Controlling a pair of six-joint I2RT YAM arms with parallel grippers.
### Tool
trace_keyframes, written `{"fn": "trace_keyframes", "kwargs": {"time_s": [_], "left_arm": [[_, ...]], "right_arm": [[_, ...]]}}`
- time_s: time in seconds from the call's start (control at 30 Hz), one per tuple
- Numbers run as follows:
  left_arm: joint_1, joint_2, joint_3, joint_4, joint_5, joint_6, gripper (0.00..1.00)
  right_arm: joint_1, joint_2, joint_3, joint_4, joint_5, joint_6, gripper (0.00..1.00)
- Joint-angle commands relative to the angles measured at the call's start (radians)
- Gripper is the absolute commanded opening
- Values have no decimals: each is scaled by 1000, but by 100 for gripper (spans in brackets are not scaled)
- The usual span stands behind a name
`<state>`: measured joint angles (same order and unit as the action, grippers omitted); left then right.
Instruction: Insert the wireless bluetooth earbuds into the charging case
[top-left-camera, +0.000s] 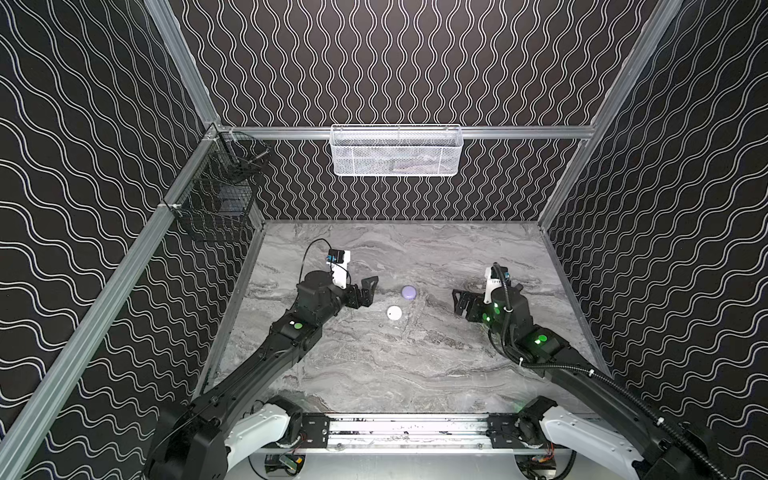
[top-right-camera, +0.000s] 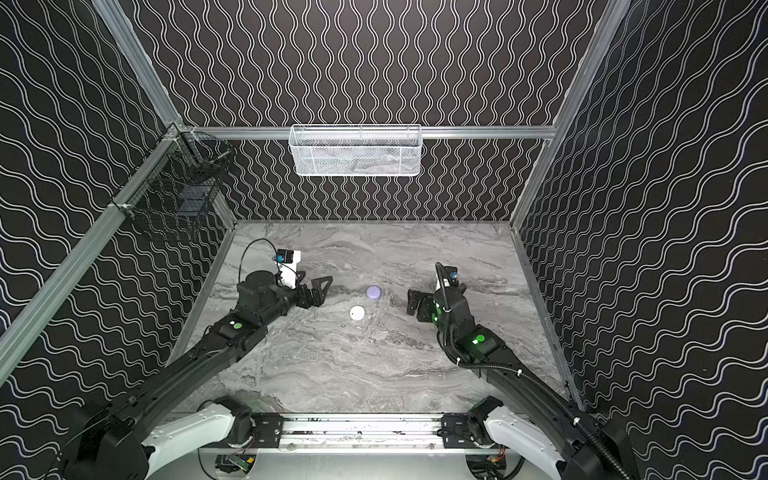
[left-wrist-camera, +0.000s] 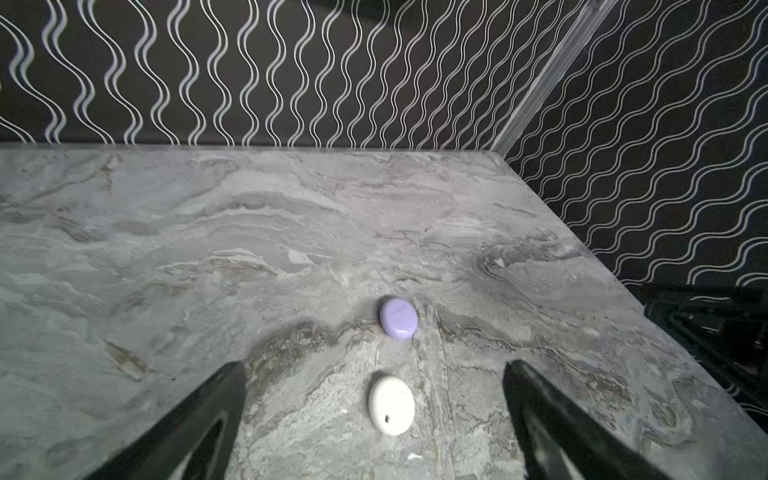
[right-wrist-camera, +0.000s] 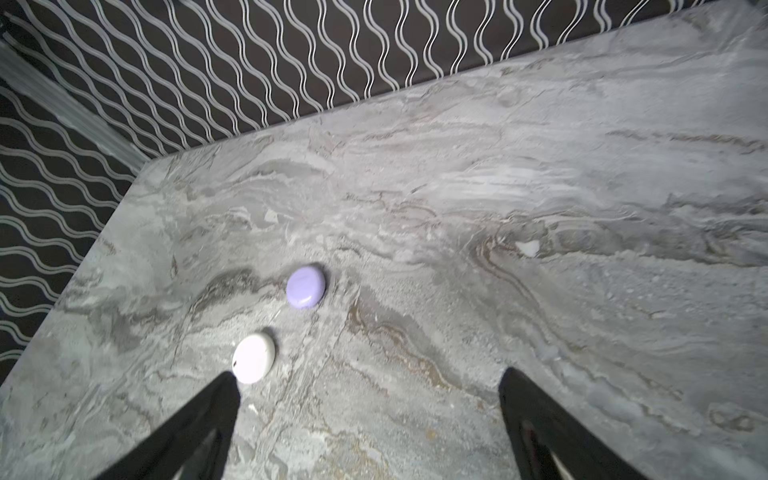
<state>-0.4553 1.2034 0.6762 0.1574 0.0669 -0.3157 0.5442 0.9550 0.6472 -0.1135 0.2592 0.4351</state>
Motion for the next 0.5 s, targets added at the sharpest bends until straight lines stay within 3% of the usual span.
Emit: {"fn": "trace_keyframes", "kwargs": {"time_s": [0.0,0.17,0.33,0.47], "left_arm": [[6,-19,7,21,-80,91,99],[62,20,45,-7,-1,188,99],[95,33,50,-6,-59,246,99],[140,27,26,10,-123,259,99]], "right_arm": [[-32,7,39,-33,1,3,99],[-139,12,77,-33,-46,11,99],[-210,43,128,-48,-120,-12,99],[-222,32,105,26,-109,-45,99]]}}
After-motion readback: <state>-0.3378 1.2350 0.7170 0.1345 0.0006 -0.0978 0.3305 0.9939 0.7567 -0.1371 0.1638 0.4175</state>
